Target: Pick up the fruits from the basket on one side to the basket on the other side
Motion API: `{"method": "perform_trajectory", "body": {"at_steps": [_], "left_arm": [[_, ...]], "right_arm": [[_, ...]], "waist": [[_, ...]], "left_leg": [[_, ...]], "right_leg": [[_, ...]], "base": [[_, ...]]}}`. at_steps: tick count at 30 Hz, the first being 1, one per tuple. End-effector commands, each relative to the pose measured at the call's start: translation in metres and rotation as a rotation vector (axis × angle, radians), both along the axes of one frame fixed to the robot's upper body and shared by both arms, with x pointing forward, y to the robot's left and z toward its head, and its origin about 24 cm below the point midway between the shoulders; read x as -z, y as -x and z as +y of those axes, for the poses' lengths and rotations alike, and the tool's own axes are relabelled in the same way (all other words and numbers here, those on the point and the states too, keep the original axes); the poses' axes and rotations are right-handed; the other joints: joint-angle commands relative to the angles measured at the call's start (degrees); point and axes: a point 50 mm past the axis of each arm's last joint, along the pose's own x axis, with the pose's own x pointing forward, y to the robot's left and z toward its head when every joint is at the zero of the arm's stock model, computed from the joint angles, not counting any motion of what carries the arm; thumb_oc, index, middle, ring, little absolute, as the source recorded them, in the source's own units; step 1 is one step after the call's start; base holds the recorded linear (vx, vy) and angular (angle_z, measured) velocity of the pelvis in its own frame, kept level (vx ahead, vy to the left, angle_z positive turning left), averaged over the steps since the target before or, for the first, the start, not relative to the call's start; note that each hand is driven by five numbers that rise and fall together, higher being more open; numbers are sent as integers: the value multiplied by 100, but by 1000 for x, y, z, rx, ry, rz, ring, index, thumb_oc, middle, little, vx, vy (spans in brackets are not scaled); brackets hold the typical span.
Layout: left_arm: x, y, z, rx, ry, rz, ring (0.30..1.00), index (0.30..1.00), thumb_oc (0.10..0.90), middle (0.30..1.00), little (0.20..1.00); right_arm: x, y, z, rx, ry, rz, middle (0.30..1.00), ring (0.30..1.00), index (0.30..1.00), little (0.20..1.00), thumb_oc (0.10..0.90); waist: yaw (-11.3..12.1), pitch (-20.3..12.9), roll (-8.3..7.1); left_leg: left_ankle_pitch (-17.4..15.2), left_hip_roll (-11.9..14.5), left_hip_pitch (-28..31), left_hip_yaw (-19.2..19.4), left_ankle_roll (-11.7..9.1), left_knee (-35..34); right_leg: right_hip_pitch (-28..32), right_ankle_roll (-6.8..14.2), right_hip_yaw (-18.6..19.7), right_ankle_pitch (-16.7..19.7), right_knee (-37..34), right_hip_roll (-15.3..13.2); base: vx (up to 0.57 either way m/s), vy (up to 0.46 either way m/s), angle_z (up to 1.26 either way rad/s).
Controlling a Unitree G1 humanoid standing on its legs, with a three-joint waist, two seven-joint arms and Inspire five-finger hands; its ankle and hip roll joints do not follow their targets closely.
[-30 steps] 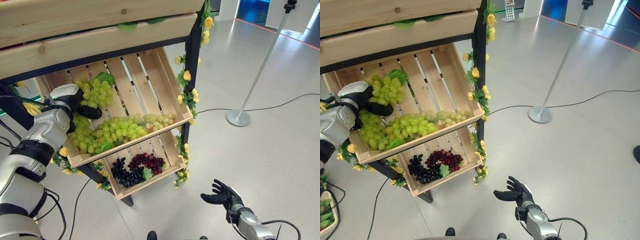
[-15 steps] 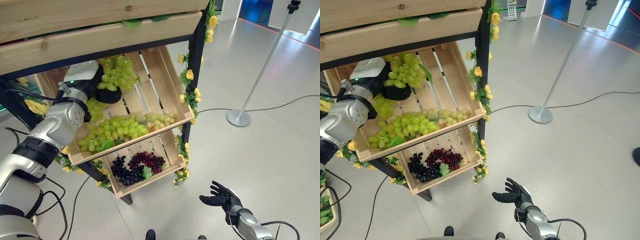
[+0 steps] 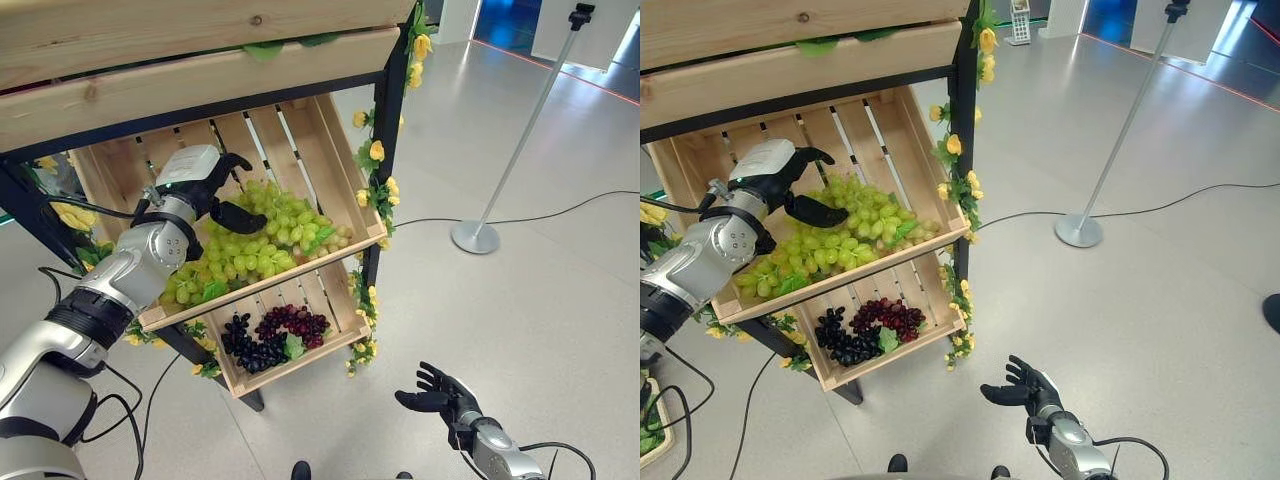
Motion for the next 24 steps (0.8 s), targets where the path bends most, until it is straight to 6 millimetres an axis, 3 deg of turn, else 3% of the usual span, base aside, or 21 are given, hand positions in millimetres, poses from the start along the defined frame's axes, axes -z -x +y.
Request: {"method": "perform_trajectory", "body": {"at_steps": [1,7,11,17,19,24], "left_arm": [[-74,-1,23,-94,11,-234,900,900,800,900,900],[-74,-1,28,-104,26,-219,900,900,800,900,900],[-76,0,26,-70,162,-231,900,900,800,900,900],[-84,6,-5,131,393,-271,900,900,800,900,900],[-81,11,-25,242,524,-265,900,900,800,900,900],[-75,25,-51,397,620,-280,900,900,800,900,900]], "right_arm": [[-21,-29,2,-50,-29,-138,900,900,900,900,800],[-20,-27,4,-60,-34,-127,900,900,900,900,800],[-17,-24,4,-66,-39,-111,900,900,900,900,800],[-14,-21,7,-53,-42,-103,900,900,900,900,800],[-13,-21,9,-46,-45,-108,900,900,900,900,800],[-13,-22,14,-25,-53,-117,900,900,900,900,800]], "waist": [[32,-237,-37],[30,-241,-27],[35,-231,-35],[103,-212,-61],[150,-188,-81],[231,-166,-122]], "left_leg": [[-331,-12,152,274,-66,13],[-322,-15,146,278,-67,13],[-316,-17,143,267,-68,13],[-325,-9,142,215,-71,13],[-332,-11,135,172,-76,13],[-359,-19,140,101,-72,13]], "right_leg": [[211,147,0,-155,16,-312],[203,160,-8,-144,16,-318],[201,158,-14,-142,16,-320],[219,144,-38,-153,16,-325],[224,129,-61,-156,16,-329],[244,111,-74,-169,16,-327]], "base": [[0,0,0],[0,0,0],[0,0,0],[0,0,0],[1,-4,4],[0,-1,1]]}}
